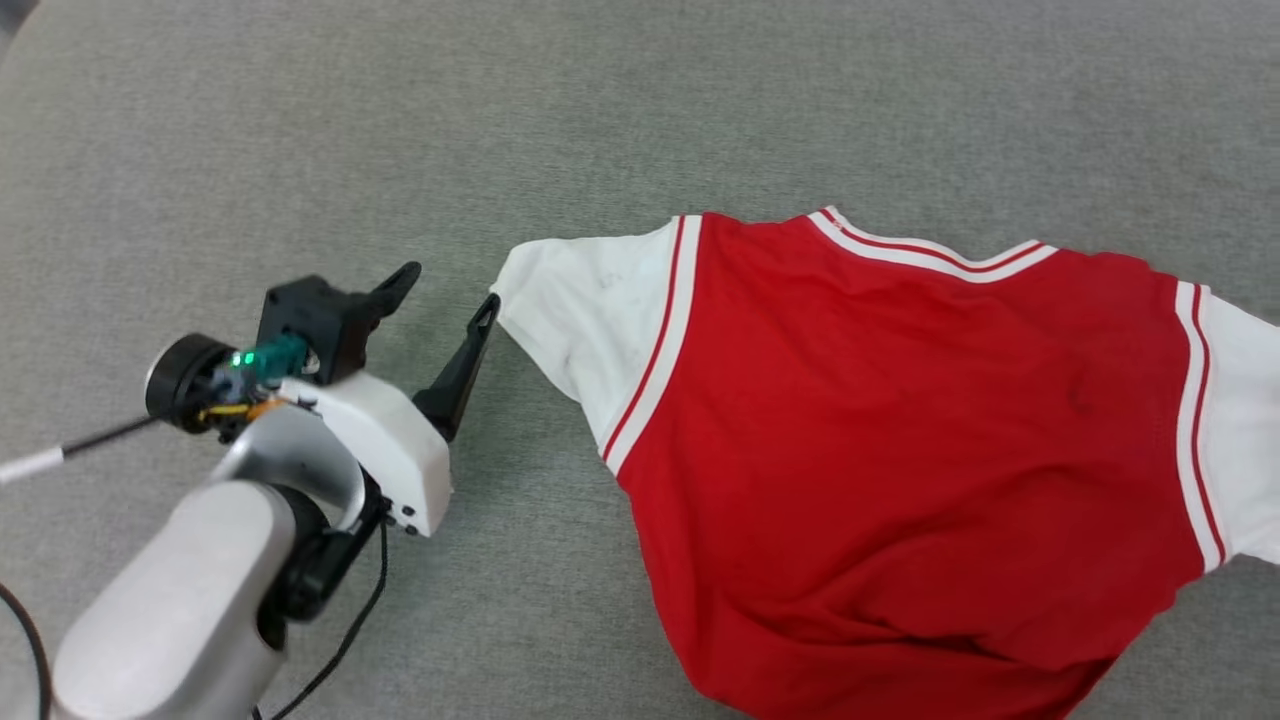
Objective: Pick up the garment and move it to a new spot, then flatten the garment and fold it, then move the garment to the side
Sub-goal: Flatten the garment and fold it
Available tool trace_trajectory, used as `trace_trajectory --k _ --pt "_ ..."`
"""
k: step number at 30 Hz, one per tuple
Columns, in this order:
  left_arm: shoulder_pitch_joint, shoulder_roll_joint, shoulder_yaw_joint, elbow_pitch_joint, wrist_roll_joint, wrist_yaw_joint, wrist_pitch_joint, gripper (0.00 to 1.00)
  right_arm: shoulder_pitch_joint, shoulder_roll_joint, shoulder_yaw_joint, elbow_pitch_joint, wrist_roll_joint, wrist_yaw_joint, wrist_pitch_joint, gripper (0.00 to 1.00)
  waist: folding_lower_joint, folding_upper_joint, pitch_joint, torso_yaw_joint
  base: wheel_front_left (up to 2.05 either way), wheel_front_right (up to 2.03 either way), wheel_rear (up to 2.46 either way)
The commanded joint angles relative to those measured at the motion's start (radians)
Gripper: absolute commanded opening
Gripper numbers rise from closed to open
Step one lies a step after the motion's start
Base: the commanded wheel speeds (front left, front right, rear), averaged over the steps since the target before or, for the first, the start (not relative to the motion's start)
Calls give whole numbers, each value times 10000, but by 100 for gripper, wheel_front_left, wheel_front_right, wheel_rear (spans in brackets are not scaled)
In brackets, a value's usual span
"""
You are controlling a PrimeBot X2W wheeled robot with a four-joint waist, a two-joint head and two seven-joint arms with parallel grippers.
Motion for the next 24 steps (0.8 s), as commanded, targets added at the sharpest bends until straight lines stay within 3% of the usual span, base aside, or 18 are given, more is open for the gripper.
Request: trace_trajectory --k 1,10,18,23,24 --pt "-316 113 -32 39 -150 -158 404 100 129 48 62 -108 57 -3 -26 0 0 -1 71 -180 0 0 0" --pt "-1690 672 -531 694 -551 -1025 2938 100 -194 229 392 -816 68 -3 -118 0 0 -1 459 -653 0 0 0" --pt "-2408 582 -746 1533 -322 -1003 3500 100 -369 272 646 -1161 125 -3 -152 0 0 -1 761 -908 0 0 0" --pt "-2388 522 -1273 2071 -424 -1440 4197 100 -413 359 833 -1264 116 -3 -236 0 0 -1 868 -990 0 0 0" --pt "-2384 459 -1343 2147 -480 -1494 4250 41 -417 381 857 -1266 152 -1 -263 0 0 -1 873 -997 0 0 0"
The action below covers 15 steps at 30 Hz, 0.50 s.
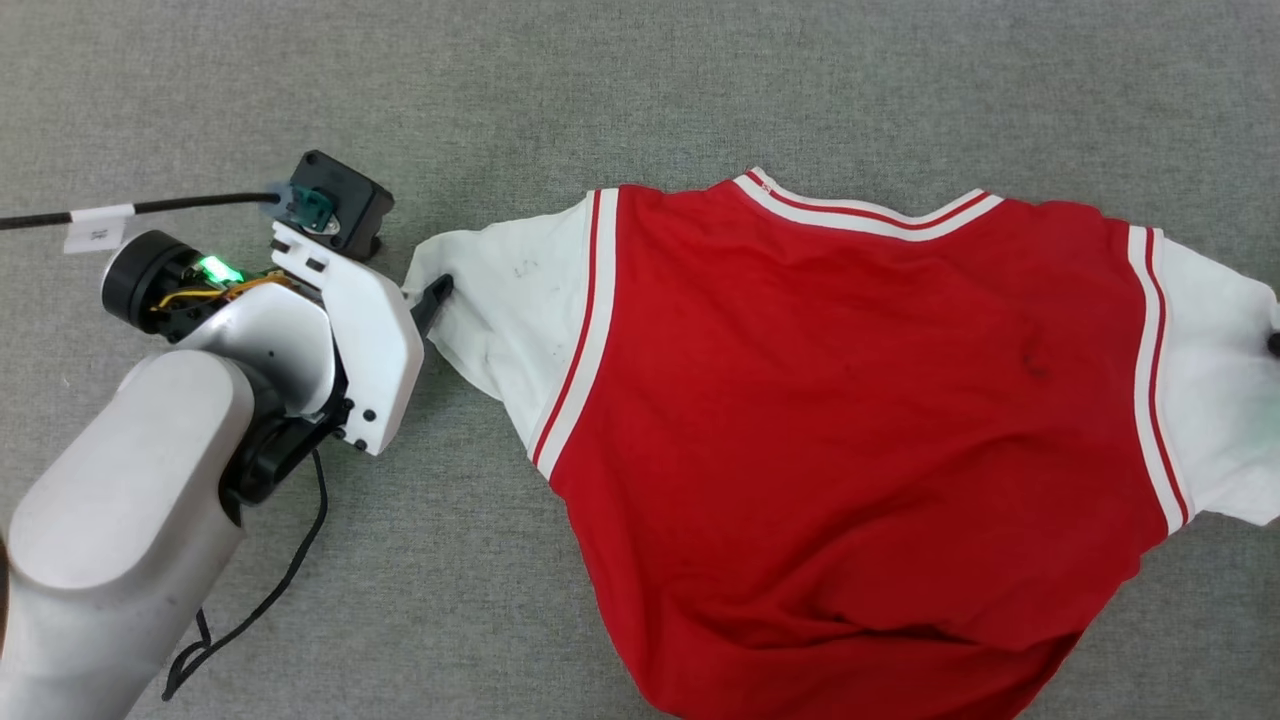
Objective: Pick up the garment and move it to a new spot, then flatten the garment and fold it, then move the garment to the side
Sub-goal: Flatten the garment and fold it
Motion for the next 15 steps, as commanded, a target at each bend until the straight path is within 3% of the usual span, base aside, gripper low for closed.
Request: trace_trajectory --k 1,7,10,15 --pt "275 -193 -398 309 -111 -193 273 0 -124 121 93 4 123 0 -63 0 0 0 3 -8 0 0 0" --pt "179 -274 -129 318 274 -80 -1324 0 -195 -223 166 163 257 -1 -616 0 0 0 -532 45 0 0 0" --pt "387 -51 -70 81 485 -71 -1953 0 -198 -414 229 213 466 -1 -908 0 0 0 -951 56 0 0 0" --pt "740 332 316 -661 675 373 -2791 0 -297 -806 357 -76 695 -1 -1629 0 0 0 -1737 78 0 0 0"
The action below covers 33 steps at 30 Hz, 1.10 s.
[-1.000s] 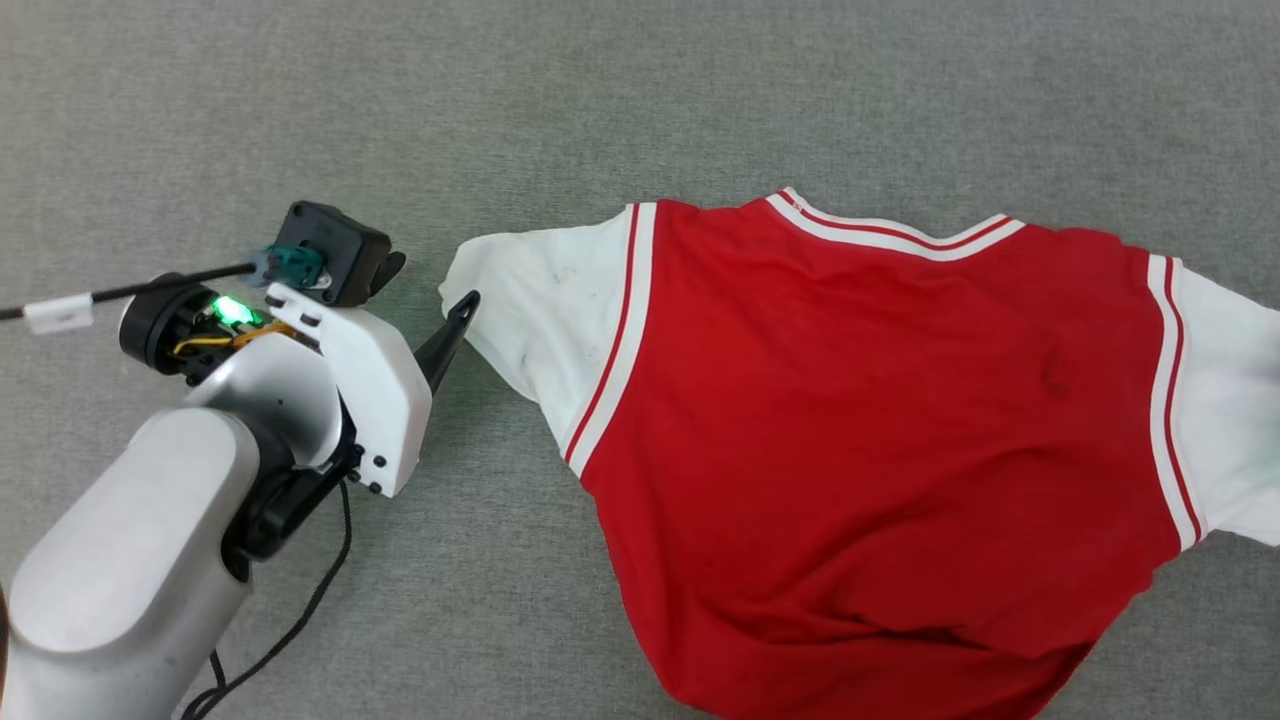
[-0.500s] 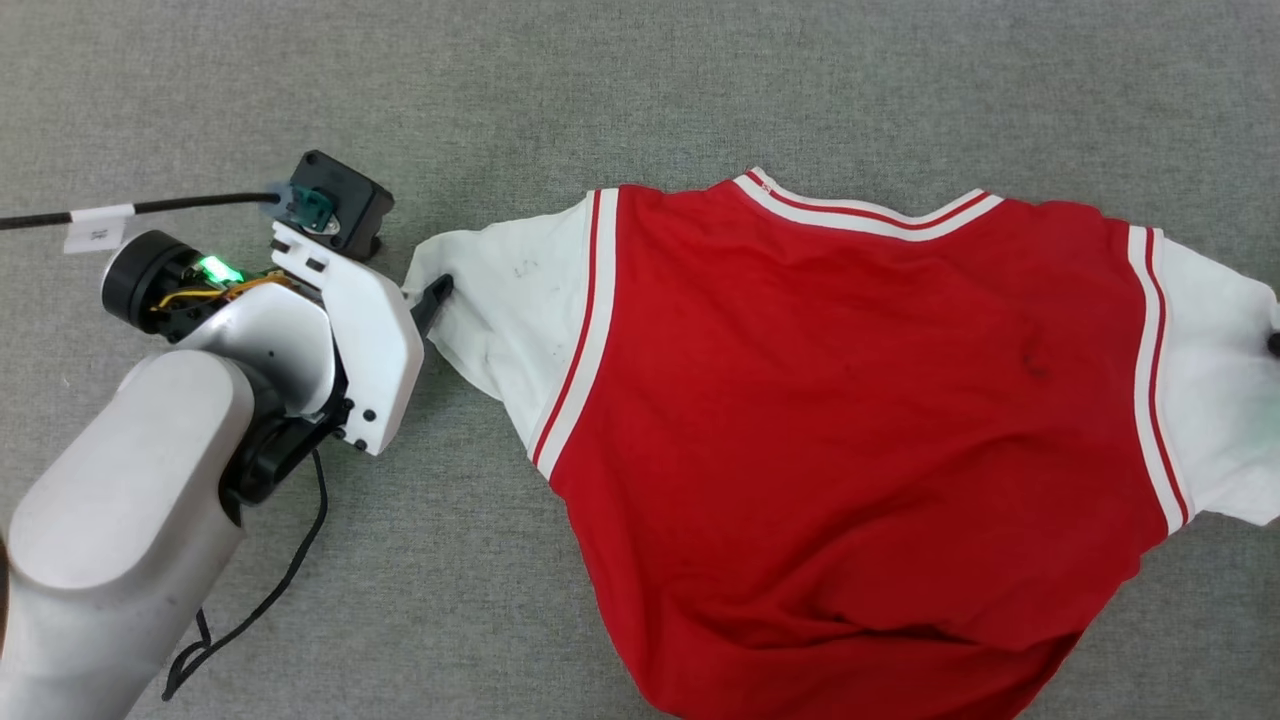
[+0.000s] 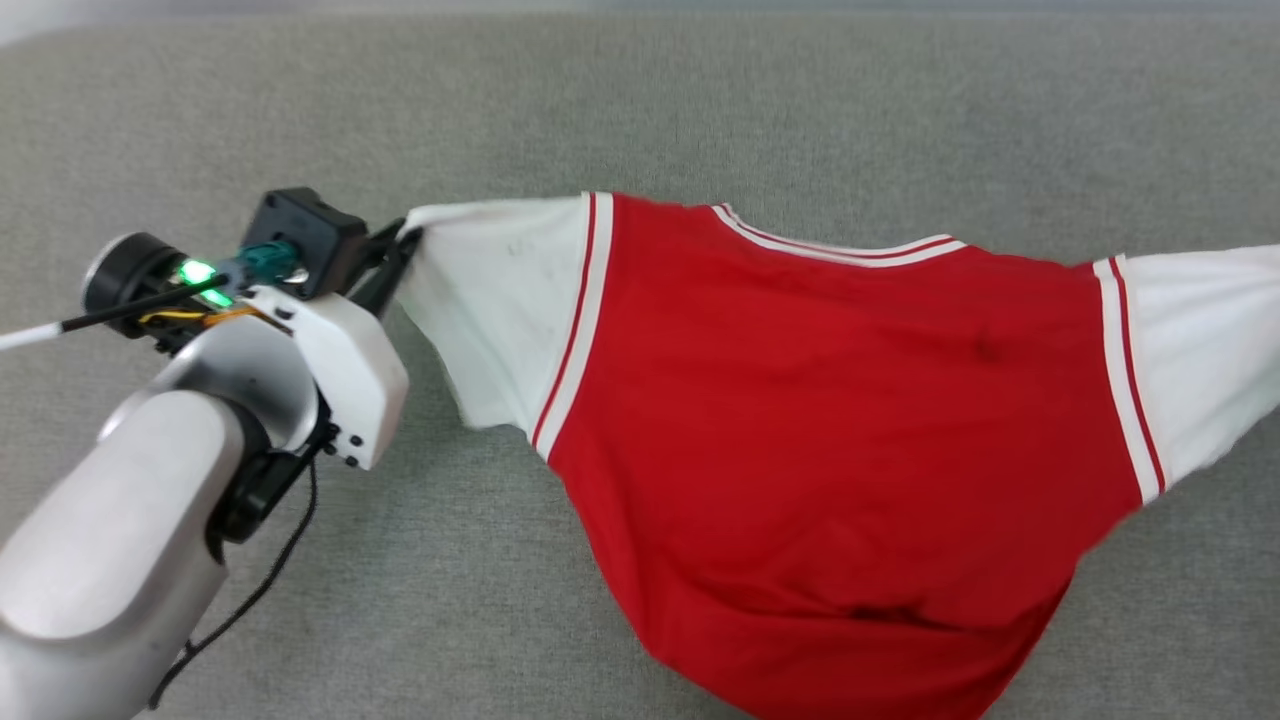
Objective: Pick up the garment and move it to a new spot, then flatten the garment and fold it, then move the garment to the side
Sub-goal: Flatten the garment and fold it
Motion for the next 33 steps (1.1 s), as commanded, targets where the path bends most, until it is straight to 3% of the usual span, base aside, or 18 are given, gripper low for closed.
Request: trace_trajectory --k 1,10,18,25,33 --pt "249 208 207 -328 57 219 -202 0 -199 -205 0 -145 136 -5 -317 0 -1 0 -569 11 0 0 0" --pt "685 1414 1336 -2740 407 1352 -769 0 -679 -578 -81 -1028 644 -3 -1173 0 -1 0 -1763 -116 0 0 0" --pt "642 2324 2439 -4216 669 2066 -1154 0 -1331 -710 -173 -1842 1082 -5 -1628 0 -1 0 -2467 -268 0 0 0" --pt "353 2792 3470 -5100 841 2625 -1727 0 -2237 -768 -237 -2307 1448 -3 -2187 0 -1 0 -2706 -438 0 0 0" --pt "38 3081 4352 -5466 595 2917 -1882 0 -3326 -742 -100 -2493 1587 -3 -2568 0 -1 0 -2425 -689 0 0 0"
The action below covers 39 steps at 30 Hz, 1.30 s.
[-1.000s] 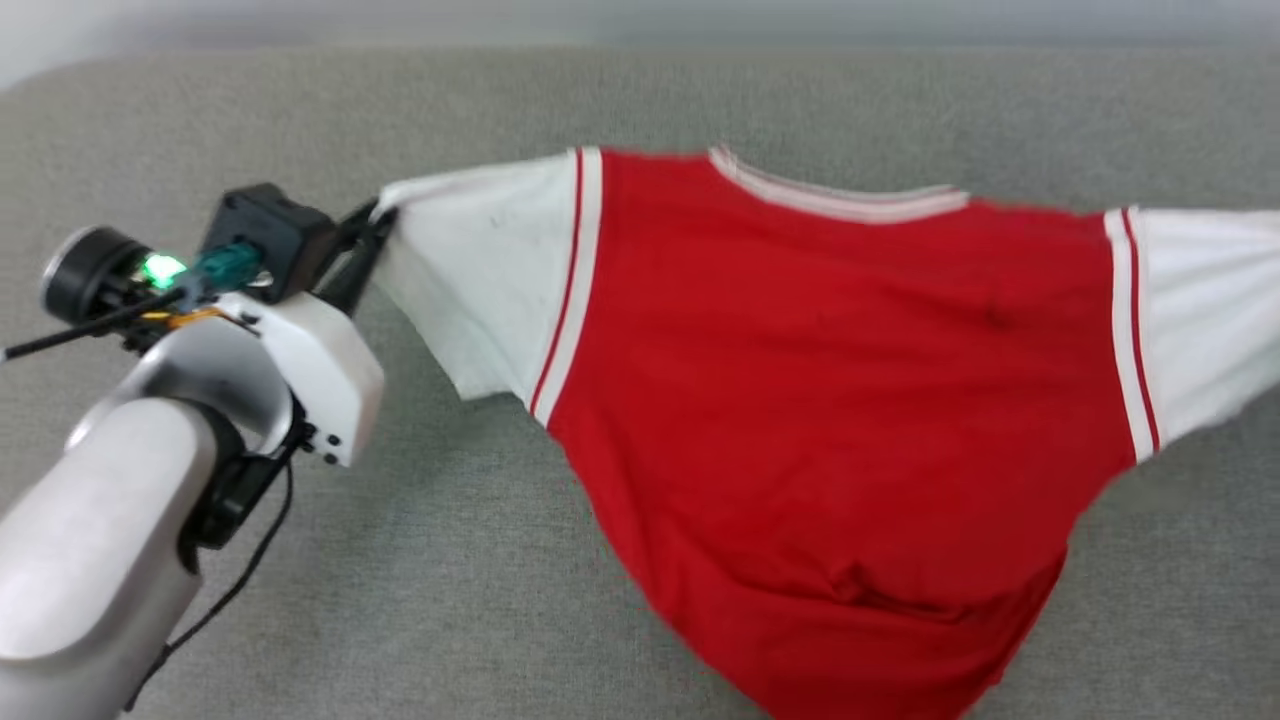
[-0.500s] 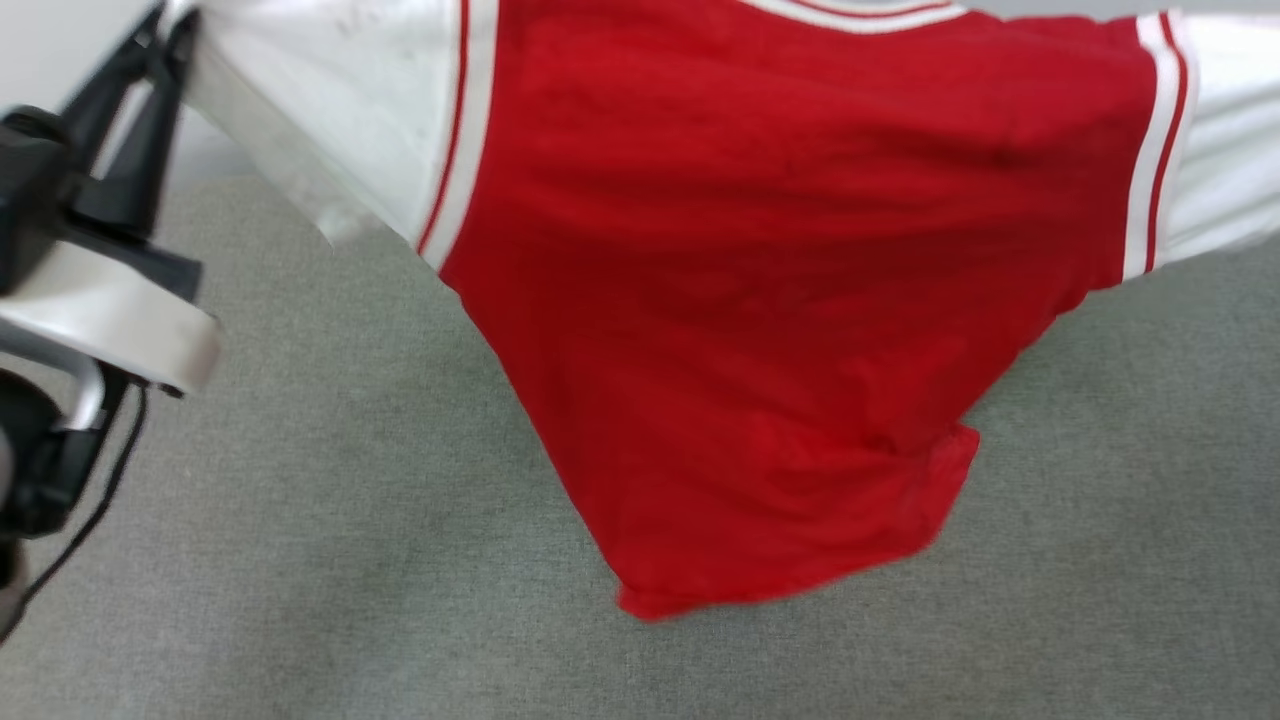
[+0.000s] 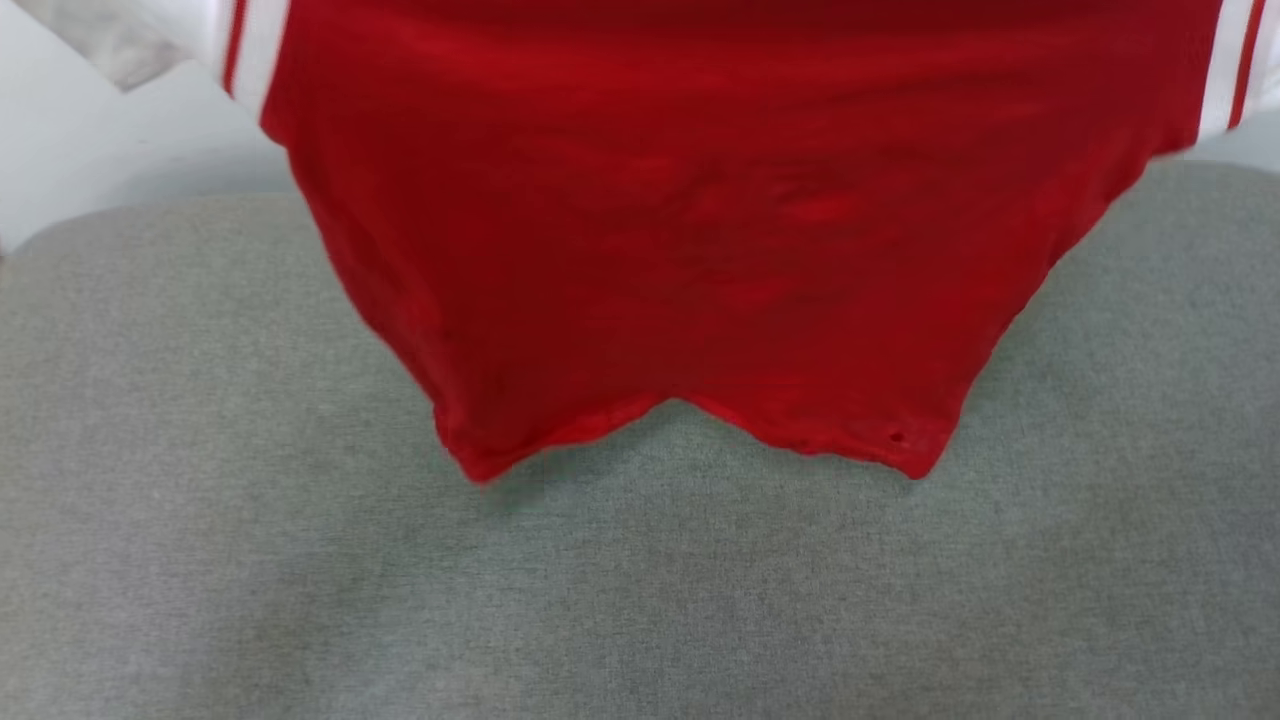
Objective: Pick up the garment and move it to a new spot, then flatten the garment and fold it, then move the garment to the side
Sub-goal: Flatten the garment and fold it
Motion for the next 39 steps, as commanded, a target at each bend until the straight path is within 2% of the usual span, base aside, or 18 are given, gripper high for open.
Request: trace_trajectory --k 1,6,13,19,22,28,34,39 --pt "-186 55 80 -12 -38 21 11 0 -279 -31 36 41 -95 -5 -118 0 1 0 221 -87 0 0 0" --pt "-1024 126 301 328 -392 -336 46 0 -1268 -44 319 515 -260 -3 -444 0 1 0 1073 -235 0 0 0" --pt "-3414 -159 -96 1887 -493 -1281 -73 0 -3419 18 946 1837 -614 -5 -1110 0 1 0 2552 -390 0 0 0" --pt "-5973 -1053 -674 3616 -662 -1946 140 0 -5459 332 1415 3653 -991 -5 -1699 0 1 0 3850 -368 0 0 0" --pt "-7166 -1540 -982 4395 -456 -2141 82 0 -6449 342 1697 4411 -1220 -5 -2007 0 1 0 4448 -265 0 0 0" --pt "-9191 -2403 -1265 6103 -38 -2346 -770 0 -8196 764 1911 5911 -2040 -5 -2941 0 1 0 5339 -97 0 0 0" --pt "-9762 -3139 -1559 7730 -54 -2639 -1520 0 -8900 1339 2082 7386 -2797 -5 -4238 0 1 0 5736 95 0 0 0" --pt "-8973 -3673 -1810 8714 -168 -2726 -2236 0 -8205 1530 2671 8260 -2854 -5 -4783 0 1 0 5581 247 0 0 0"
